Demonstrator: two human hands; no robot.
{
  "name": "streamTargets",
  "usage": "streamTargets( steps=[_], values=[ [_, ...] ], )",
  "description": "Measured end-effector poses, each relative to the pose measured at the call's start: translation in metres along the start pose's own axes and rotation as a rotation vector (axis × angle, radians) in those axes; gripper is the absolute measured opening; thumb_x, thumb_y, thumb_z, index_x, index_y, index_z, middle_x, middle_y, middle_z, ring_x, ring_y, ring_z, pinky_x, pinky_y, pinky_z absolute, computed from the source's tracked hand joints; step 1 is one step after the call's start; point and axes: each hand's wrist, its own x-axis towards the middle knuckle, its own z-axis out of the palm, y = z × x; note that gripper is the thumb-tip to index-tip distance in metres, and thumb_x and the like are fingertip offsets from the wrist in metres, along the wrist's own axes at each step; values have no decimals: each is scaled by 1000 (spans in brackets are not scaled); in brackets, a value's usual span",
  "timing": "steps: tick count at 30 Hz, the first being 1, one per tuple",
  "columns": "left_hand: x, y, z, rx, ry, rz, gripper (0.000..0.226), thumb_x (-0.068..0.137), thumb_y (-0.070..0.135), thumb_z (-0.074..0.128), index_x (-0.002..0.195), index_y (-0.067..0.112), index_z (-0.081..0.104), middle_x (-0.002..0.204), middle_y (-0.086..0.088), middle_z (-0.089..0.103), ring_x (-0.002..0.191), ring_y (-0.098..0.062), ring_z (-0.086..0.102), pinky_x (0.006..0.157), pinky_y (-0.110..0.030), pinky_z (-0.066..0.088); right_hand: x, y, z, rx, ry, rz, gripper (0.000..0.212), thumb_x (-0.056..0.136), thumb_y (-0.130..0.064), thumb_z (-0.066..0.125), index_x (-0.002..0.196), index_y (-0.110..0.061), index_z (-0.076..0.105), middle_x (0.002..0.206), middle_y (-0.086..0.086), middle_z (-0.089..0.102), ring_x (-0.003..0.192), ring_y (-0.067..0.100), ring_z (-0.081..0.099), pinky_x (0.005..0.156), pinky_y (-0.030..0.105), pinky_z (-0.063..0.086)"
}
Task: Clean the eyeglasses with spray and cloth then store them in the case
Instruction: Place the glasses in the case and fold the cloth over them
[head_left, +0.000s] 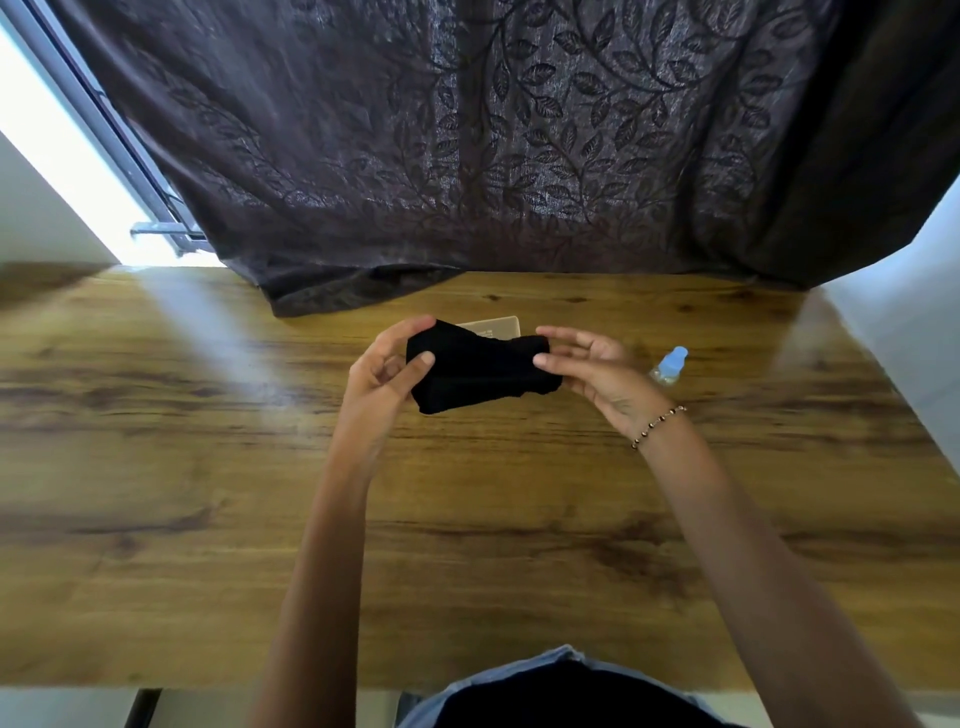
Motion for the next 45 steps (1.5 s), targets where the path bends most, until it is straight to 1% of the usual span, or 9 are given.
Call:
streamTargets(
  steps=[4, 7, 11, 14, 22, 27, 36, 41, 45],
  values=[
    [2, -4, 2, 94, 89, -29, 35, 93, 11, 59, 123, 30, 61, 123, 0, 63, 102, -15, 64, 77, -23, 55, 2, 5, -2, -29, 88, 59, 40, 71, -6, 80, 109, -7, 67, 96, 3, 75, 96, 13, 69, 82, 20, 55],
    [1, -13, 15, 148, 118, -104, 38, 90, 9, 62, 124, 26, 60, 126, 0, 58, 101, -27, 62, 82, -35, 57, 5, 6, 1, -43, 175, 65, 38, 69, -3, 81, 104, -8, 68, 93, 4, 74, 91, 13, 69, 78, 18, 55],
    [-4, -21, 29, 117, 113, -127, 46, 89, 6, 64, 129, 24, 54, 132, 4, 48, 98, -13, 61, 71, -22, 57, 7, 7, 1, -64, 288, 31, 29, 73, -2, 77, 93, -21, 68, 95, 4, 72, 91, 15, 67, 78, 27, 55],
    [-6, -23, 32, 114, 137, -107, 48, 89, 5, 63, 132, 22, 51, 134, 4, 45, 100, -13, 61, 73, -24, 57, 6, 8, -1, -31, 322, -1, 27, 76, -3, 75, 95, -21, 67, 91, 1, 73, 89, 13, 68, 72, 25, 55],
    [-8, -28, 33, -19, 154, -86, 47, 88, 4, 64, 128, 28, 54, 130, 3, 53, 102, -11, 65, 73, -27, 58, 4, 10, -1, -88, 319, -85, 29, 79, -8, 74, 98, -26, 61, 96, 2, 71, 93, 19, 69, 77, 37, 57],
    [-6, -34, 15, 57, 200, -130, 51, 83, 7, 70, 126, 29, 54, 117, 1, 67, 105, -10, 65, 83, -29, 55, 1, 6, -7, -106, 196, -79, 37, 75, -4, 77, 103, -23, 62, 106, 3, 68, 96, 13, 66, 62, 20, 54],
    [-7, -38, 1, 84, 115, -85, 50, 84, -3, 65, 126, 22, 59, 119, 5, 67, 110, -8, 63, 86, -20, 53, -3, 3, -15, -326, -61, -102, 27, 75, -5, 77, 96, -22, 72, 107, -6, 71, 102, 8, 66, 85, 18, 52],
    [-5, -31, 3, 444, 196, 9, 34, 82, 4, 70, 114, 16, 68, 107, 5, 71, 95, -3, 67, 86, -14, 52, -1, 2, -12, -582, 32, -178, 18, 76, -12, 78, 88, -25, 73, 94, -9, 73, 91, 8, 68, 85, 23, 52],
    [-5, -29, 4, 578, 237, 60, 18, 85, 12, 70, 102, 17, 73, 98, 3, 73, 78, 6, 62, 71, -3, 46, 0, 1, -9, -609, 79, -216, 9, 78, -18, 77, 85, -23, 74, 88, -8, 72, 85, 7, 66, 81, 22, 52]
  ],
)
